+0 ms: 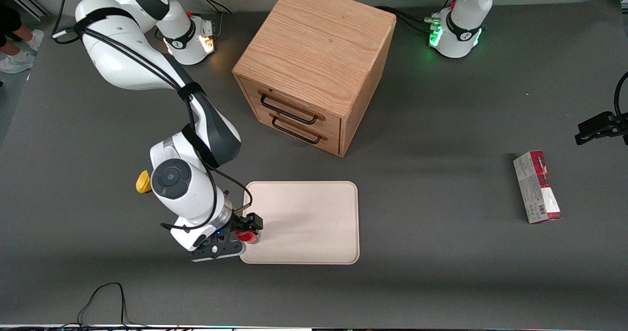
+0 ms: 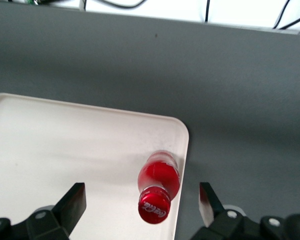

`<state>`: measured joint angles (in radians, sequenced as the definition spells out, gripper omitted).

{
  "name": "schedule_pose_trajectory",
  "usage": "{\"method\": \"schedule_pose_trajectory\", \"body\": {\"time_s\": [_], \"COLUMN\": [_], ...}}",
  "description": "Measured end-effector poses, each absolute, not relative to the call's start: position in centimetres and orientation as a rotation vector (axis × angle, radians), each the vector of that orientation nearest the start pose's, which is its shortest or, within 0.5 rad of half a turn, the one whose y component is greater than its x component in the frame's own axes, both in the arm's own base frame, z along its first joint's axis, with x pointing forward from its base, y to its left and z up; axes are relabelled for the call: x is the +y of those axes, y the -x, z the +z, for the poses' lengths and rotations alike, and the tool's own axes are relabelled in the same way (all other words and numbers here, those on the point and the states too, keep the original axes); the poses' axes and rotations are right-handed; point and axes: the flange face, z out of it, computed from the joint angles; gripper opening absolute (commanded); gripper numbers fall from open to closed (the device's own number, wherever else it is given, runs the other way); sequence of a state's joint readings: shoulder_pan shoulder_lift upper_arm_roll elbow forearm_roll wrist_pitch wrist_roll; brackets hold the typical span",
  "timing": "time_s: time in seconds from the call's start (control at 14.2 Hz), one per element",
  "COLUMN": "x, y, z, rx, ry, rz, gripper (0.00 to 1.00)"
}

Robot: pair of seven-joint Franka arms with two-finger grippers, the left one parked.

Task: Place coke bottle on tray

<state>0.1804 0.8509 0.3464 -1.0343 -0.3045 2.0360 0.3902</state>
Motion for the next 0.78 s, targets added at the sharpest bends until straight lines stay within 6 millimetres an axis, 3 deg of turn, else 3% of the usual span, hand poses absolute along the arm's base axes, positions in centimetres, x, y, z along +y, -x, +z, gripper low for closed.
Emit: {"method": "schedule_pose_trajectory", "body": {"time_s": [0.14, 0.28, 0.56, 0.64, 0.78], "x": [27.9, 24.5, 13.6, 10.8, 7.1], "y": [-72.6, -71.8, -68.6, -67.1, -63.8], "z": [39.3, 43.5, 53.6, 55.2, 57.0], "rx": [-0.151, -0.089, -0.047, -0.024, 0.004], "ry": [3.105, 3.148, 3.114, 3.109, 3.117], "rz": [-0.255, -0.155, -0.022, -0.010, 0.019], "gripper": [1.00, 1.00, 1.00, 1.00, 1.00]}}
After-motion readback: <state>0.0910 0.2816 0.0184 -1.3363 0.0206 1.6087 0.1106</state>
